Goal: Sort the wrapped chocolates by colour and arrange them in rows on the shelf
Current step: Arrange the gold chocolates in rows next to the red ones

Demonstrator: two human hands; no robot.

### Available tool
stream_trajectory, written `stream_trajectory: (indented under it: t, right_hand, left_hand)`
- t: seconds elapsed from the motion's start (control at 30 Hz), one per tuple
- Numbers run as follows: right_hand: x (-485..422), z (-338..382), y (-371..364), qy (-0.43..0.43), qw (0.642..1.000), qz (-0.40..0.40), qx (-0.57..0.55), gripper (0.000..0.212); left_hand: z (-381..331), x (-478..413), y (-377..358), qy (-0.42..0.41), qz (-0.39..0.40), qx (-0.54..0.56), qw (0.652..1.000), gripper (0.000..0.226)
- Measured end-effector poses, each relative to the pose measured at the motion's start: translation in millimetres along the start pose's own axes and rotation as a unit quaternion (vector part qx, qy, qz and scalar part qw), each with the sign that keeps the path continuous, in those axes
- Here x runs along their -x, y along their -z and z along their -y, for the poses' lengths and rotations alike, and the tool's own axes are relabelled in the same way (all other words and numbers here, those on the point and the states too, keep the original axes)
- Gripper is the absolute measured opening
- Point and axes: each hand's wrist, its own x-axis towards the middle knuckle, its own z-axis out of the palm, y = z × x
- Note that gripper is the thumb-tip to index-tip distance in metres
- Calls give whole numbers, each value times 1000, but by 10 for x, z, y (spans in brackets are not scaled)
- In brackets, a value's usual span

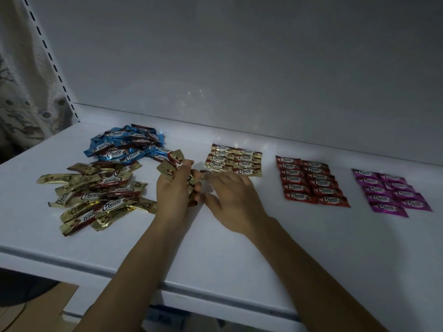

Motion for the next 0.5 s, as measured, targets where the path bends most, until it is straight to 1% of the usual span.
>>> stream_trajectory:
  t: [0.1, 0.3, 0.4, 0.5]
  right_hand:
    - [-12, 2, -17, -11, 1000, 16, 1, 54]
    - [-15, -18, -41, -19, 1000, 19, 5, 57]
    - [-4, -10, -26, -17, 999, -5, -27, 54]
    - [32, -56, 49, -55, 997, -43, -46, 50]
  left_hand:
    - [0, -3, 10, 0, 10, -1, 1000, 13]
    - [17, -21, 29, 5, 16, -24, 1000, 9]
    - [19, -22, 33, 2, 16, -29, 999, 11]
    - [18, -21, 36, 6, 22, -36, 999, 12]
